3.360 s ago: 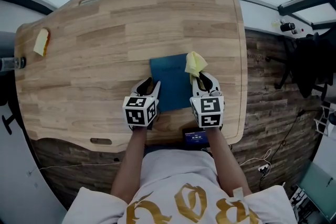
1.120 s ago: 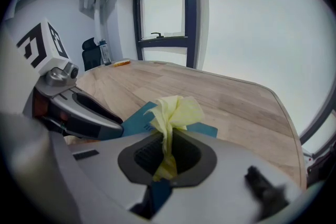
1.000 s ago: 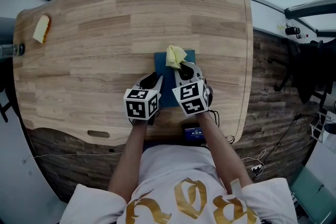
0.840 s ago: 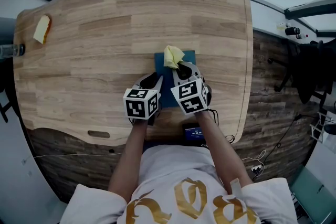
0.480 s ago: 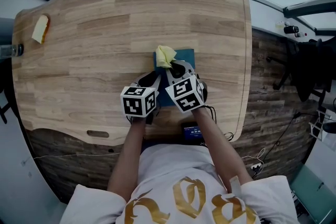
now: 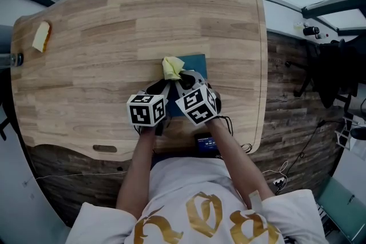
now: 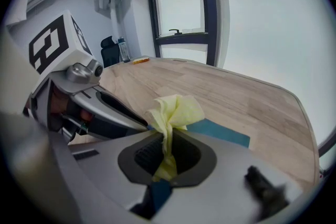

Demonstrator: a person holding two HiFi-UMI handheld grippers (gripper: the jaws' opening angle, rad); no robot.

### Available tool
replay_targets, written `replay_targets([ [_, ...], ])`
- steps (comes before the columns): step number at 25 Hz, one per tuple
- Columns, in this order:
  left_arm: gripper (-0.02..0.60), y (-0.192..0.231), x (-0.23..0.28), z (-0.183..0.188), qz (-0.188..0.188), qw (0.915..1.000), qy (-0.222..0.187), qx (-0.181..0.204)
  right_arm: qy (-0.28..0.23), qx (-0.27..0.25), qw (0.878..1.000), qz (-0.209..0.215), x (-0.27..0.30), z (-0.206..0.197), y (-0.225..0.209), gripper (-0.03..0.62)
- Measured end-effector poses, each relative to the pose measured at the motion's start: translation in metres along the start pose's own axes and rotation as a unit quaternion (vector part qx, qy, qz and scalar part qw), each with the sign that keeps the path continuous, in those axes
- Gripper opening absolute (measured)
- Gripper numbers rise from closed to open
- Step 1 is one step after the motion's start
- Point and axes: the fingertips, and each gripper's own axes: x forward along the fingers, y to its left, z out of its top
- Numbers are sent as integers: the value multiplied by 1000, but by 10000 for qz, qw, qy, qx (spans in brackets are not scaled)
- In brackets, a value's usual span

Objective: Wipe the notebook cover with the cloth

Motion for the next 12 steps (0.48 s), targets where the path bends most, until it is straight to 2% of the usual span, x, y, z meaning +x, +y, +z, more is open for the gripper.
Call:
replay_targets([
  [12, 83, 1, 1, -1, -35, 10000, 39, -64, 221, -4, 9996, 194, -15, -22, 22, 37],
])
